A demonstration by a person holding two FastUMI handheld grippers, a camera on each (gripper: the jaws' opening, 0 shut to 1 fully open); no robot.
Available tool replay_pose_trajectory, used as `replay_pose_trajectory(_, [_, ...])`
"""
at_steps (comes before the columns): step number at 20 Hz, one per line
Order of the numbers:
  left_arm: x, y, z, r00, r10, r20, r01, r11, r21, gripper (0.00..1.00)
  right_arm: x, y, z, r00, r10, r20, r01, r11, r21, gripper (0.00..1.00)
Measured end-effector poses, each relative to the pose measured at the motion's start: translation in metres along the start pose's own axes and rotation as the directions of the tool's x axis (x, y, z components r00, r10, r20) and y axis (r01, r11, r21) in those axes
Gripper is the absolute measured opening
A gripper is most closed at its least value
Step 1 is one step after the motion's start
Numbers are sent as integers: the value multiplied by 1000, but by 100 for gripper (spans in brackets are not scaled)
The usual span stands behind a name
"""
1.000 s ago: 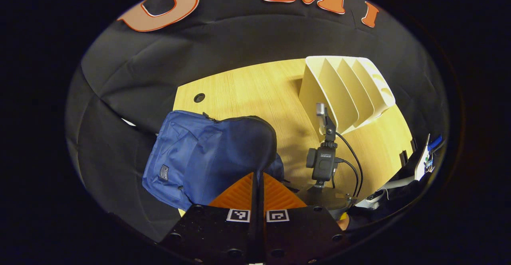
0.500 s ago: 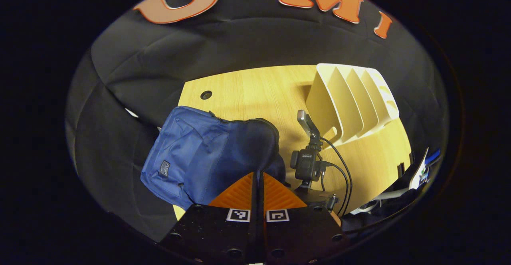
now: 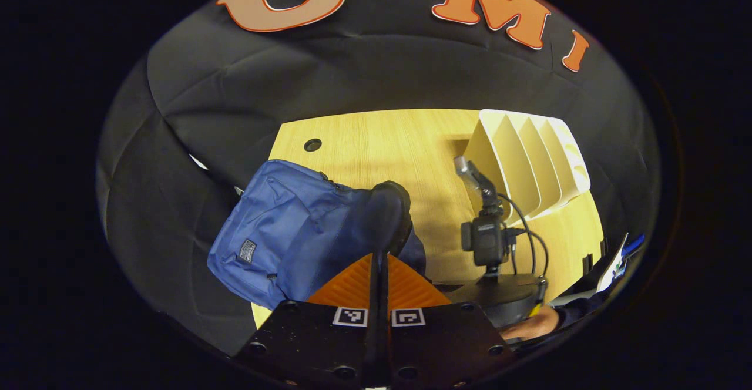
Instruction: Open the schoolbag, grab two books from the bookshelf and put them into the schoolbag.
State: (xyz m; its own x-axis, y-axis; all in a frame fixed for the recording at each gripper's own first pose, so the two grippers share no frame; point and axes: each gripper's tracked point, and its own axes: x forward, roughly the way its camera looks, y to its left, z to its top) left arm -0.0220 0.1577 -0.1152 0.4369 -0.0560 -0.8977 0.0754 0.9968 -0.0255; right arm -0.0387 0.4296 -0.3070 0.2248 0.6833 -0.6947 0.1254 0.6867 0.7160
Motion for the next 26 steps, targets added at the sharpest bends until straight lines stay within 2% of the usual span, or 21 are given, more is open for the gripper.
replay_pose_trajectory(8, [27, -15, -15, 1000, -12, -16, 12, 1000, 2, 1, -79, -17, 39, 990, -47, 135, 72, 980, -187, 57])
replay_pose_trajectory(13, [45, -31, -33, 999, 7, -36, -7, 1000, 0, 5, -144, -40, 78, 954, -99, 282, 185, 937, -296, 58])
replay_pose_trajectory(17, [59, -44, -49, 999, 14, -53, -18, 997, -72, 15, -187, -66, 97, 926, -138, 351, 252, 919, -303, 59])
replay_pose_trajectory(18, [62, -47, -55, 998, 13, -59, -18, 996, -87, 23, -198, -73, 101, 918, -144, 370, 263, 919, -295, 59])
replay_pose_trajectory(19, [63, -47, -58, 998, 15, -61, -21, 995, -100, 27, -208, -79, 106, 909, -154, 388, 279, 915, -292, 59])
replay_pose_trajectory(20, [66, -50, -61, 998, 20, -60, -26, 994, -110, 42, -217, -85, 109, 898, -164, 408, 298, 909, -291, 59])
replay_pose_trajectory(21, [65, -52, -61, 998, 25, -51, -31, 992, -123, 52, -227, -92, 112, 887, -175, 426, 318, 902, -291, 59])
replay_pose_trajectory(22, [65, -55, -61, 999, 28, -34, -32, 990, -138, 72, -238, -96, 114, 876, -182, 448, 334, 897, -289, 59])
replay_pose_trajectory(24, [60, -65, -52, 999, 35, 15, -32, 986, -161, 92, -259, -100, 120, 851, -182, 493, 359, 887, -291, 59])
replay_pose_trajectory(25, [54, -71, -47, 998, 38, 45, -30, 986, -165, 96, -266, -102, 125, 833, -184, 522, 378, 878, -294, 59])
replay_pose_trajectory(26, [48, -81, -40, 996, 41, 78, -27, 985, -170, 98, -277, -105, 128, 815, -186, 548, 399, 867, -299, 43])
